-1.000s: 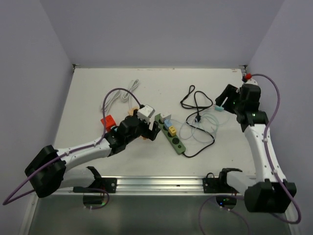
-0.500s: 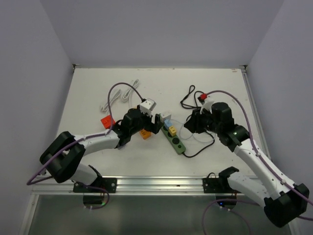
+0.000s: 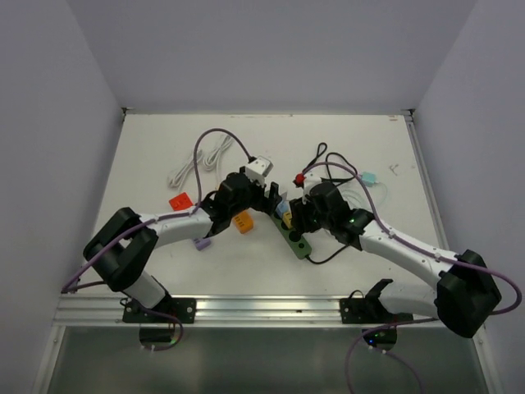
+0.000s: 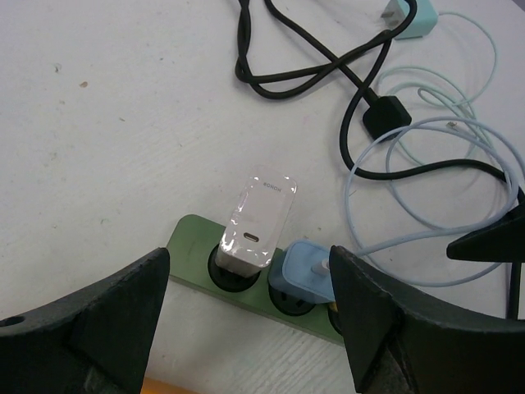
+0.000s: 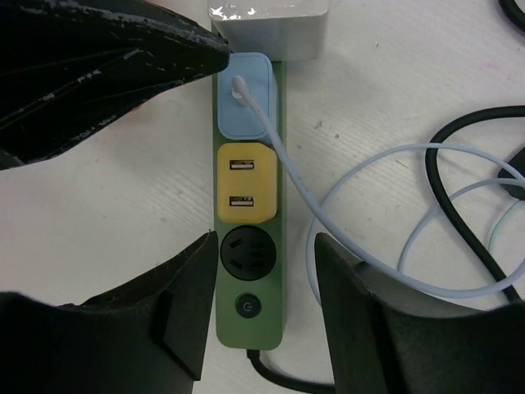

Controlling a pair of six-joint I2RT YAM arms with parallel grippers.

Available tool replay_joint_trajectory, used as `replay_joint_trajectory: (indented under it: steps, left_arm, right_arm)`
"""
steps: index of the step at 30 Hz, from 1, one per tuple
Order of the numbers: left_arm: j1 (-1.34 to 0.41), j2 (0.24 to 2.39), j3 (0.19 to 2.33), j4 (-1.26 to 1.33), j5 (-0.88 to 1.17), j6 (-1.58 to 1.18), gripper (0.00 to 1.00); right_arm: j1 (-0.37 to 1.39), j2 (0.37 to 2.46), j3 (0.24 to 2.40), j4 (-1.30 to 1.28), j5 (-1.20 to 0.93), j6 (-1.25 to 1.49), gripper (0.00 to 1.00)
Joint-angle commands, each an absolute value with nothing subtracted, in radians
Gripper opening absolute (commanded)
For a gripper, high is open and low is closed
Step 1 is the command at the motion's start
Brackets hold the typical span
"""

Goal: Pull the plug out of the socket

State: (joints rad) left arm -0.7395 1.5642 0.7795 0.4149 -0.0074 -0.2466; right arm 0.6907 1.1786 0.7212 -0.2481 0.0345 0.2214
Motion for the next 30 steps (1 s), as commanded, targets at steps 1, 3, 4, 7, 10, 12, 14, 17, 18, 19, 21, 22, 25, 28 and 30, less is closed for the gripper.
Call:
replay_joint_trajectory:
  steps: [1,3,4,7,10,12,14,17,18,19,21,22,25,28,30]
  left_arm:
    - [-0.747,1.604,0.810,0.439,-0.020,-0.212,0.82]
    - [-0.747,1.621,0.808,0.448,-0.021,-0.212,0.82]
    - [-0.747,1.629,0.808,0.454,-0.025,-0.210,0.82]
    - [-0.747,1.655,0.814,0.460,-0.025,-0.215,0.82]
    - [-0.747,1.672,0.815,0.463,-0.026,-0.215,0.82]
    - [-0.747,1.677,0.810,0.463,-0.031,-0.218,0.82]
    - [-0.747,1.674,0.802,0.465,-0.034,-0.222,0.81]
    - [-0.747,1.671,0.784,0.474,-0.035,-0.227,0.81]
    - [-0.747,1.671,0.775,0.476,-0.037,-0.229,0.81]
    - [-0.749,1.672,0.770,0.476,-0.035,-0.232,0.81]
    - [-0.749,1.671,0.758,0.480,-0.035,-0.233,0.81]
    - [-0.749,1.672,0.752,0.483,-0.037,-0.235,0.81]
    - [-0.753,1.666,0.724,0.491,-0.054,-0.245,0.80]
    - [-0.756,1.657,0.674,0.526,-0.049,-0.268,0.80]
    - [-0.756,1.663,0.640,0.540,-0.040,-0.279,0.80]
  right_arm:
    - [0.727,1.222,0.703,-0.109,0.132,0.184,0.55]
    - [0.755,1.250,0.703,-0.088,0.188,0.183,0.59]
    - [0.764,1.261,0.701,-0.072,0.213,0.181,0.61]
    - [0.765,1.269,0.686,-0.032,0.206,0.183,0.62]
    - [0.765,1.302,0.690,-0.006,0.195,0.189,0.62]
    - [0.767,1.325,0.699,-0.006,0.193,0.189,0.61]
    - [0.765,1.356,0.706,0.021,0.195,0.193,0.59]
    - [0.769,1.374,0.704,0.038,0.184,0.199,0.52]
    - [0.769,1.376,0.704,0.044,0.183,0.201,0.50]
    - [0.772,1.377,0.701,0.048,0.178,0.202,0.48]
    - [0.772,1.379,0.698,0.055,0.175,0.209,0.39]
    - [0.772,1.381,0.696,0.058,0.173,0.213,0.35]
    - [0.772,1.373,0.692,0.072,0.155,0.229,0.21]
    - [0.772,1.371,0.695,0.074,0.130,0.250,0.08]
    - [0.772,1.368,0.692,0.075,0.109,0.279,0.00]
